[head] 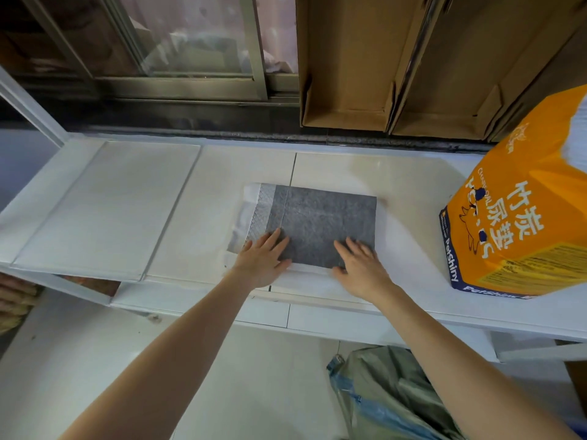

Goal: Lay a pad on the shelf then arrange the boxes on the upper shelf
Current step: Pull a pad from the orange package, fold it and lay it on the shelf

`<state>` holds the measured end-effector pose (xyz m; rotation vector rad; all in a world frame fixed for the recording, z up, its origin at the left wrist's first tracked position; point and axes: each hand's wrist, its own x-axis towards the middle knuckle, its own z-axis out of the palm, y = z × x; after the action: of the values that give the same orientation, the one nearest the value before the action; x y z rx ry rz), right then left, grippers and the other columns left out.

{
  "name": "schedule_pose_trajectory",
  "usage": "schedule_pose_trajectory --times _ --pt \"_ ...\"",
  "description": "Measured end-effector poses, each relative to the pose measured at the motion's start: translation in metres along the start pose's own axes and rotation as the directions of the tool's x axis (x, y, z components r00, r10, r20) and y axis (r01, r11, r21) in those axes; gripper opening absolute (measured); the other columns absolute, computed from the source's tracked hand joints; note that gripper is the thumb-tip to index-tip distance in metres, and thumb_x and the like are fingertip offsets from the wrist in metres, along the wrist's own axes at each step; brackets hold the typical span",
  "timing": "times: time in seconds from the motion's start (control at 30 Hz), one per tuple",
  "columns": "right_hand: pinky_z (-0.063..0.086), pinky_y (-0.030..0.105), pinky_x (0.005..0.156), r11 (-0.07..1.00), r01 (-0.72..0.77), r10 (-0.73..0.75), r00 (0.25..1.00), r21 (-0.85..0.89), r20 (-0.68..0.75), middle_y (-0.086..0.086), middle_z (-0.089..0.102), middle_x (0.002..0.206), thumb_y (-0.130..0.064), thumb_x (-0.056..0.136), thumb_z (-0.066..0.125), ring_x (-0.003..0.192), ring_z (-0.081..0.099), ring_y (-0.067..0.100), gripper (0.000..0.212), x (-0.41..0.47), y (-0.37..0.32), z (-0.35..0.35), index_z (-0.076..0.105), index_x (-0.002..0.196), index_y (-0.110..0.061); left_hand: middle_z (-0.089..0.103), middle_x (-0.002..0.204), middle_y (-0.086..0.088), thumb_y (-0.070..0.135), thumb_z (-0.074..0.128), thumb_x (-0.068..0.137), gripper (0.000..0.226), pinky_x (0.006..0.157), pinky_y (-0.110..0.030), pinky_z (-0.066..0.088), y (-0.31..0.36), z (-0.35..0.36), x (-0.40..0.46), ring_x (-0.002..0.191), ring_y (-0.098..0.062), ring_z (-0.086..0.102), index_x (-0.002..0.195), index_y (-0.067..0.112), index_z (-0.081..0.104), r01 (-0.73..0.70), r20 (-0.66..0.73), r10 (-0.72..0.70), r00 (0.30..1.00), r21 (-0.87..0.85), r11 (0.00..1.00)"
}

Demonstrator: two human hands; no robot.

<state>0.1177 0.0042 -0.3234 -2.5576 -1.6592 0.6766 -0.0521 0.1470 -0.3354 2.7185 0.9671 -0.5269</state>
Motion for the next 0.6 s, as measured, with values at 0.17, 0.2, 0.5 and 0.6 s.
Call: schedule_pose_trajectory --times 0.17,0.2,0.5,0.6 --pt "0.002 0.041 0.119 0.998 0.012 -0.005 0.995 -0.067 0.097 0.012 -0.004 0.158 -0.035 0.098 0.032 0.146 -0.002 0.029 0.06 0.001 0.001 0.001 0.006 0.149 -0.019 -0.005 0.16 -0.001 0.05 0.021 0.098 0.06 0.118 -0.045 0.007 -0.001 -0.002 -0.006 0.147 -0.02 0.0 0.15 0.026 0.005 0.014 0.008 -0.014 1.0 0.017 1.0" --pt "0.001 0.041 0.119 0.998 0.006 -0.001 0.996 -0.059 0.093 0.012 -0.004 0.158 -0.036 0.097 0.034 0.146 -0.003 0.029 0.062 0.0 0.001 -0.002 0.005 0.149 -0.02 -0.005 0.16 -0.002 0.05 0.021 0.098 0.059 0.118 -0.044 0.005 0.0 -0.006 -0.008 0.147 -0.021 0.0 0.15 0.026 0.006 0.019 0.0 -0.019 1.0 0.008 1.0" --pt "0.002 0.049 0.116 1.0 0.022 -0.022 0.995 -0.007 -0.093 0.007 -0.01 0.158 -0.043 0.091 0.048 0.146 -0.007 0.025 0.078 -0.034 -0.024 -0.05 -0.001 0.149 -0.025 -0.007 0.16 -0.002 0.049 0.025 0.097 0.06 0.117 -0.045 0.002 0.001 -0.059 -0.05 0.147 -0.022 -0.001 0.15 0.027 0.006 0.003 -0.207 0.01 0.978 0.059 0.998" --pt "0.003 0.05 0.116 1.0 0.029 -0.03 0.99 -0.011 -0.139 0.006 -0.009 0.159 -0.045 0.091 0.048 0.146 -0.007 0.024 0.079 -0.052 -0.038 -0.074 -0.001 0.149 -0.025 -0.007 0.16 -0.003 0.05 0.023 0.097 0.061 0.117 -0.046 0.001 0.003 -0.084 -0.07 0.147 -0.023 -0.002 0.15 0.028 0.005 -0.004 -0.249 0.022 0.968 0.072 0.997"
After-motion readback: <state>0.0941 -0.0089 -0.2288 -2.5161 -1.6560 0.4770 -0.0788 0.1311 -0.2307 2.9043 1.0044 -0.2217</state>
